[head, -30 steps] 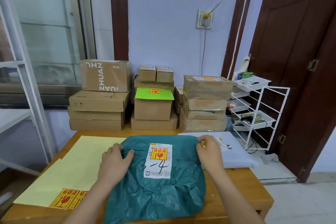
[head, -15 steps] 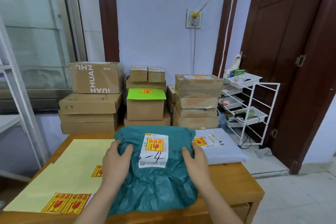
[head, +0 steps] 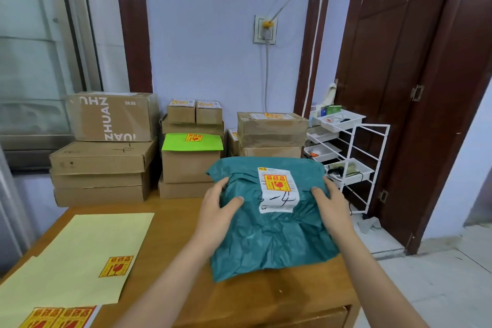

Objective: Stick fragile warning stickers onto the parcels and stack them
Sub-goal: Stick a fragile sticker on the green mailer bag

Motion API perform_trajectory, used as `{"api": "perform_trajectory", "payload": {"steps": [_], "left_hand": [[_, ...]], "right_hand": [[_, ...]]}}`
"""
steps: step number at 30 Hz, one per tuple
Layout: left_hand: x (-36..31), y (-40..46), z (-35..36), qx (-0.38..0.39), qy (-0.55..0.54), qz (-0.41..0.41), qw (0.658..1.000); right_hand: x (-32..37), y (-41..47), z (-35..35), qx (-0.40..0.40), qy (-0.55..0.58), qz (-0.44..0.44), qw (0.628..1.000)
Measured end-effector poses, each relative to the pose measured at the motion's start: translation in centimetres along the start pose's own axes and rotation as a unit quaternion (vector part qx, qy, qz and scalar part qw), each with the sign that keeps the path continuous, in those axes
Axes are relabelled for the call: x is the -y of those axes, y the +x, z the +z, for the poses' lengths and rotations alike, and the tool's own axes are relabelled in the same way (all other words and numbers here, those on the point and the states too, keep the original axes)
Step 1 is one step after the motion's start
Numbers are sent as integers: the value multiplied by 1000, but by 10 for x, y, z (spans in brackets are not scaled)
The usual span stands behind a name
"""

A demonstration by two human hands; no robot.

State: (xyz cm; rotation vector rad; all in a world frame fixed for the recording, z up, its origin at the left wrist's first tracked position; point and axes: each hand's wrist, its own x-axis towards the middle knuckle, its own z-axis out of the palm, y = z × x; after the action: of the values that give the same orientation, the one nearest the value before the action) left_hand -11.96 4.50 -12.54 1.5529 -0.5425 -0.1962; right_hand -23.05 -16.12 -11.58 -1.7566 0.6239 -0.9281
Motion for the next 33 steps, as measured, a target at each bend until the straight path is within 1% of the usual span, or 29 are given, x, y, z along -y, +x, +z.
{"api": "perform_trajectory", "payload": {"steps": [3,5,15,16,18,20,21,24,27,31,33], "left_hand": [[7,12,21,30,6,5,1000],[13,20,31,35,12,10,999],[34,38,45,4,31,-8,999],[34,39,44,2,32,-2,999],[35,39,40,-8,40,15,999],[39,39,33,-19,59,24,998],[42,38,30,-22,77,27,996],[53,32,18,-29,136,50,989],[56,22,3,-14,188,62,980],[60,11,-26,15,247,60,967],[57,11,-43,16,269,57,961]], "right_hand": [[-5,21,-10,-9,-48,3,999],[-12,34,-13,-13,-63,16,998],[-35,56,-5,27,-113,27,993],[-35,57,-5,19,-115,17,993],[-34,56,-6,-32,-130,-11,991],[-33,55,-7,-89,-207,-50,973],[-32,54,-6,-97,-253,-64,961],[-33,46,3,-69,-337,-111,932],[-29,30,20,-42,-354,-171,918],[-19,11,51,57,-363,-258,893],[-12,2,69,91,-367,-289,880]]}}
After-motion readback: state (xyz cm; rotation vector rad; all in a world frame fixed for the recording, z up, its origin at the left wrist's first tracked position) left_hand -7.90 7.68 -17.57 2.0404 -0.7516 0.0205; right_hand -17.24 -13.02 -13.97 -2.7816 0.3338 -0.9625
